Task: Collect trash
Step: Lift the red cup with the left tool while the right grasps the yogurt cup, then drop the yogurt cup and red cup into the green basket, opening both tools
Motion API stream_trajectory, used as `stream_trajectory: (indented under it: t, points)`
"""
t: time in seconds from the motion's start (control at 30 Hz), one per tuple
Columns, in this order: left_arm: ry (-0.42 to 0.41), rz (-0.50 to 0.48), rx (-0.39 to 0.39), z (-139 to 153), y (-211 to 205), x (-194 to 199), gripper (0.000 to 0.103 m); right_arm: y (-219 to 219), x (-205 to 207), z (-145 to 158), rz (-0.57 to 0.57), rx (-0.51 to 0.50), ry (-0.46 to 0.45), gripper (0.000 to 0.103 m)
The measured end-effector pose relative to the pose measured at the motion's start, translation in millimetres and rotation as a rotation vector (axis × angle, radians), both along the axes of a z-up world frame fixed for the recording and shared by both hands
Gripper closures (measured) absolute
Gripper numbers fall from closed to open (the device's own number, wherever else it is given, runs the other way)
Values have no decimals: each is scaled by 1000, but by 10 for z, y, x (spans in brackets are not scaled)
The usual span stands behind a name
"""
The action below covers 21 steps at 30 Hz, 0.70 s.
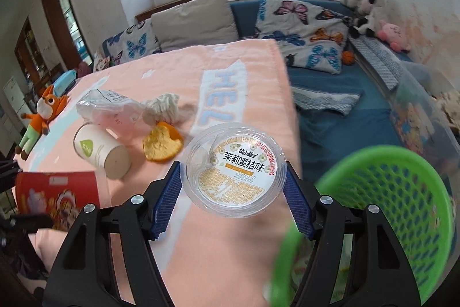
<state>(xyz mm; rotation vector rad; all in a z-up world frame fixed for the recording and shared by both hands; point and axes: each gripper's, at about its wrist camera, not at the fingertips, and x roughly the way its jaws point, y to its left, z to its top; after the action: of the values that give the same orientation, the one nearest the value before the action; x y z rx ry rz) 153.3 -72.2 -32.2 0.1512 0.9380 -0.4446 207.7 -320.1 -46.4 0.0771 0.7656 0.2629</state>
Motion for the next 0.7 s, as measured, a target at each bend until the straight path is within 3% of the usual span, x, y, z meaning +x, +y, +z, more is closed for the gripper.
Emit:
stream_trajectory:
  t: [0.43,0.7]
  points:
    - [-42,-147,-45,210,-638,-35,41,-1162,-715,-180,-293,-29,63,34]
    - [-48,-238,-15,235,-1209,40,41,-1523,-873,-384,-385,-21,97,33]
